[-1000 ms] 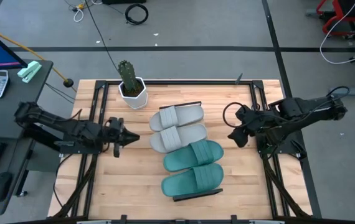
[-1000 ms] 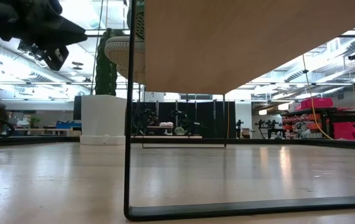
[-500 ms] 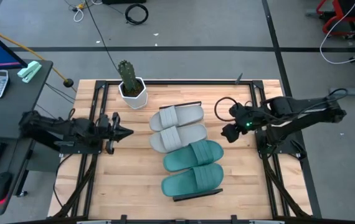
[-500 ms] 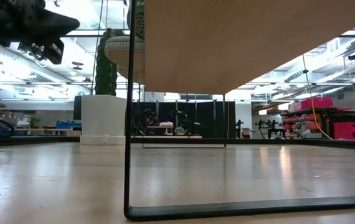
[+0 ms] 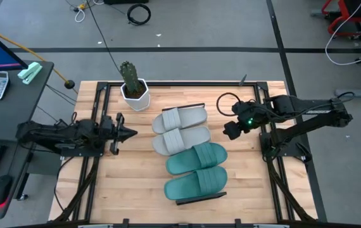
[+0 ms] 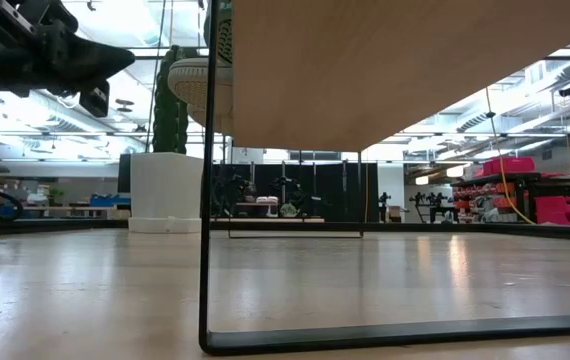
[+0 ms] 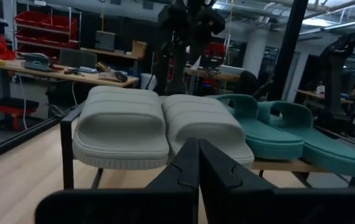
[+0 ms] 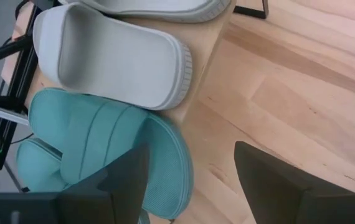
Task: Pick and place slides into the shelf
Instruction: Return to Home Position
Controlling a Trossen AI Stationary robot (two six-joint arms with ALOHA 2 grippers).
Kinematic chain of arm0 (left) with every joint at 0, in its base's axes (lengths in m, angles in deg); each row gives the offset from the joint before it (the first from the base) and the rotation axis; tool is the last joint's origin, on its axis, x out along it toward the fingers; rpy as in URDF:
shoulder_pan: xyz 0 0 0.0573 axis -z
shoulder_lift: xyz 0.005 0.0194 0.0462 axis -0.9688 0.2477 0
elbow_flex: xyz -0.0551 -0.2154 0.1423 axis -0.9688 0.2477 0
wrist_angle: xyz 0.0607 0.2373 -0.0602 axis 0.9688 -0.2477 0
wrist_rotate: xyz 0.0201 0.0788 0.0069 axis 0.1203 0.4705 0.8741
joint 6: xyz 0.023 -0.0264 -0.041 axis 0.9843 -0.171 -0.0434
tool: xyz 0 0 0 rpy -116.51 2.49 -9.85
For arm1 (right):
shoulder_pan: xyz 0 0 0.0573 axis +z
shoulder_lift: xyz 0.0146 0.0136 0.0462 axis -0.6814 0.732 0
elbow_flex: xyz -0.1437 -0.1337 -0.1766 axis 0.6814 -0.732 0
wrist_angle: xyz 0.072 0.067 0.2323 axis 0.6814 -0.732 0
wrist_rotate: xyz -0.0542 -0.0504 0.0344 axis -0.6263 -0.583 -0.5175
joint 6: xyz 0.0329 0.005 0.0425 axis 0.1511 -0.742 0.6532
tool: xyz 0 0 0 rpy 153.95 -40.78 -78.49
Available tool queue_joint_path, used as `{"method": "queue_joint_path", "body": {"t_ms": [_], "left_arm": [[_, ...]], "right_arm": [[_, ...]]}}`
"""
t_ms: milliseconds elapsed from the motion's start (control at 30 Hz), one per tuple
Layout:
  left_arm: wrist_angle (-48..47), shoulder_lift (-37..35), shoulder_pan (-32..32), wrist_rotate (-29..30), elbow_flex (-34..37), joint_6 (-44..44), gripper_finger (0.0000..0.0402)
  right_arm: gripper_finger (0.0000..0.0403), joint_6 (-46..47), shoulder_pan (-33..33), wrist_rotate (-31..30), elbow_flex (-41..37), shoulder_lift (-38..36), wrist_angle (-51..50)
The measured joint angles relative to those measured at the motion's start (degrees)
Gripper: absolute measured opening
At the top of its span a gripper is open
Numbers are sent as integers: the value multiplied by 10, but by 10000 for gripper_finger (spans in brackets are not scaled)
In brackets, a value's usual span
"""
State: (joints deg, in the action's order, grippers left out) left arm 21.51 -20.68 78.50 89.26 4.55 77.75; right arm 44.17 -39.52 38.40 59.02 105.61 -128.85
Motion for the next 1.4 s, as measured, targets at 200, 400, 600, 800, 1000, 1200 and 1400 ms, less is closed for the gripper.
{"method": "queue_joint_path", "body": {"t_ms": [200, 400, 600, 800, 1000, 1200, 1400], "left_arm": [[10, -1, -9, -1, 0, 0, 17], [17, -1, -9, -1, 0, 3, 5], [-38, -1, -4, -6, 0, 0, 18], [-41, -1, -4, -6, 1, -5, 25], [-42, -1, -4, -6, 1, -63, 15], [-41, -1, -4, -6, 1, -64, 15], [-41, -1, -4, -6, 1, -61, 29]], "right_arm": [[242, 0, 0, 3, 0, 1, 0], [242, -3, 1, 3, 0, 1, 0], [242, -27, 1, 3, 0, 1, 0], [239, -52, 1, -6, 0, 1, 0], [152, -97, 1, 5, 0, -4, 3], [16, -177, 10, 7, 0, -34, 2], [6, -249, 35, -11, -32, -77, 4]]}}
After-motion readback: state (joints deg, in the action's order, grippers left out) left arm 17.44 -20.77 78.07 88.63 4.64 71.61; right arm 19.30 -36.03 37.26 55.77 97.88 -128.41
